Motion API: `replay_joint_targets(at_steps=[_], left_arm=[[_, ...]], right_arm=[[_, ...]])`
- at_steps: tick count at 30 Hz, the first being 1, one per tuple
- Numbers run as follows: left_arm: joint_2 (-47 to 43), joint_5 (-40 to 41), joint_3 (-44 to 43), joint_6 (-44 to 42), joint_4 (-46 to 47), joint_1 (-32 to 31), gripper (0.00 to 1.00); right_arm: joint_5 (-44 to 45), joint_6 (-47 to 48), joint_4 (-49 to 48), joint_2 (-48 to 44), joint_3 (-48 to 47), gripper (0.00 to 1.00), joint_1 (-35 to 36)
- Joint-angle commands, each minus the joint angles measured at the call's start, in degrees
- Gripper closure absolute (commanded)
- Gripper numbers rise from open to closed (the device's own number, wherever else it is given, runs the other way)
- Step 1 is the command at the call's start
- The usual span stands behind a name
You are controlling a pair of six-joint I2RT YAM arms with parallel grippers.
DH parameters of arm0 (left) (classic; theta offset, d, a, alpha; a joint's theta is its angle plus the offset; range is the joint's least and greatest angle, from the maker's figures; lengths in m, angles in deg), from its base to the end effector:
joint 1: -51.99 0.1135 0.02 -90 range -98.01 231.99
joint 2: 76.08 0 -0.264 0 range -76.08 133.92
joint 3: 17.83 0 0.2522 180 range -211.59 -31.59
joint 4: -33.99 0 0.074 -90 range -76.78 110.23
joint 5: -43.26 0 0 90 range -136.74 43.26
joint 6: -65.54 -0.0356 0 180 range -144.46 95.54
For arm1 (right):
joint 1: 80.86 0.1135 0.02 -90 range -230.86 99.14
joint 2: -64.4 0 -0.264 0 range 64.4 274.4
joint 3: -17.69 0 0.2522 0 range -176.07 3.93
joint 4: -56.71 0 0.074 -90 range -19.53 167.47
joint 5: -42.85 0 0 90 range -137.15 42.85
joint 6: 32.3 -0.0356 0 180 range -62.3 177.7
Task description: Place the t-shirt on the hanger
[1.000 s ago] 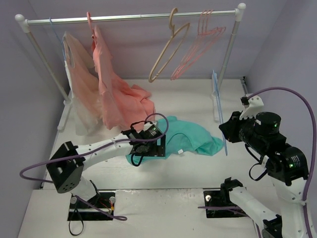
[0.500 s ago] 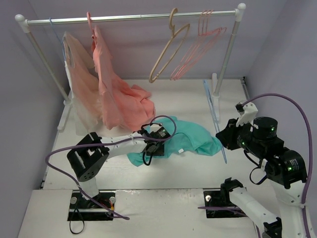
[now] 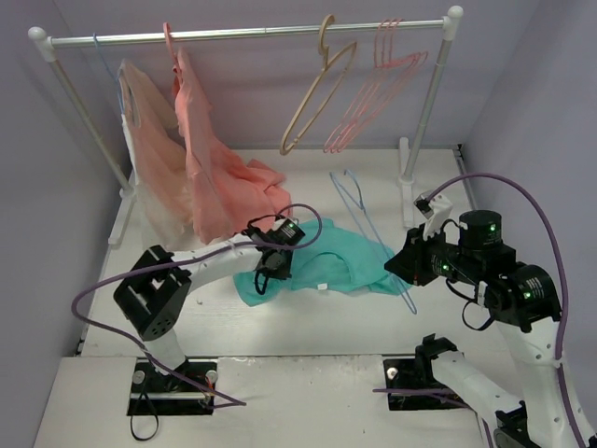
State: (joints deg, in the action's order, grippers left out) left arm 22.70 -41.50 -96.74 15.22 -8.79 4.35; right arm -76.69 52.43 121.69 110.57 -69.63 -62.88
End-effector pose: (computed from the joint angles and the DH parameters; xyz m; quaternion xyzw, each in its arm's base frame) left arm 0.2367 -0.2548 0.1915 0.0566 0.9690 -0.1309 0.2015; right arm 0.1117 0.0547 0.4275 -0.2280 0.7898 0.3156 0.4740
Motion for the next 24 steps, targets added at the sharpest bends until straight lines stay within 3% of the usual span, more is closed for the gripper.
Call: replay_joint_targets(at_steps=[1, 5, 6, 7, 9, 10, 11, 19, 24], left_arm=[[-7.19, -4.60, -2.79, -12.66, -3.93, 6.30, 1.00], [-9.05, -6.21, -5.16, -20.77, -7.89, 10.63, 1.00], [-8.87, -5.77, -5.78, -21.48, -8.68, 11.33, 0.96], [-8.78, -4.46, -6.39, -22.53, -9.39, 12.03, 0.83], [-9.04, -4.79, -6.84, -21.93, -9.48, 14.23, 0.73], [-9.31, -5.23, -7.19, -20.36, -9.48, 14.67, 0.55], [-9.74, -5.23, -7.10, -19.48, -9.39, 14.68, 0.50], [-19.49, -3.75, 2.38, -1.92, -3.86, 12.14, 0.45], [-21.88, 4.84, 8.01, 4.17, 0.18, 1.62, 0.45]], right_arm=[[-8.23, 1.68, -3.84, 1.81, 1.31, 1.00, 0.92], [-10.97, 1.41, -4.81, 2.87, 2.46, 1.00, 1.27], [-11.33, 1.50, -4.99, 3.39, 2.63, 1.00, 1.44], [-11.59, 1.41, -4.99, 3.66, 3.15, 1.00, 1.88], [-12.12, 1.50, -5.08, 4.27, 3.51, 1.00, 2.41], [-12.12, 1.24, -5.17, 4.45, 3.86, 1.00, 3.02], [-12.38, 1.15, -5.08, 4.71, 3.95, 1.00, 3.03], [-11.95, 0.09, -6.49, 5.33, 4.65, 1.00, 3.12], [-12.21, -0.35, -6.75, 5.68, 5.09, 1.00, 3.12]])
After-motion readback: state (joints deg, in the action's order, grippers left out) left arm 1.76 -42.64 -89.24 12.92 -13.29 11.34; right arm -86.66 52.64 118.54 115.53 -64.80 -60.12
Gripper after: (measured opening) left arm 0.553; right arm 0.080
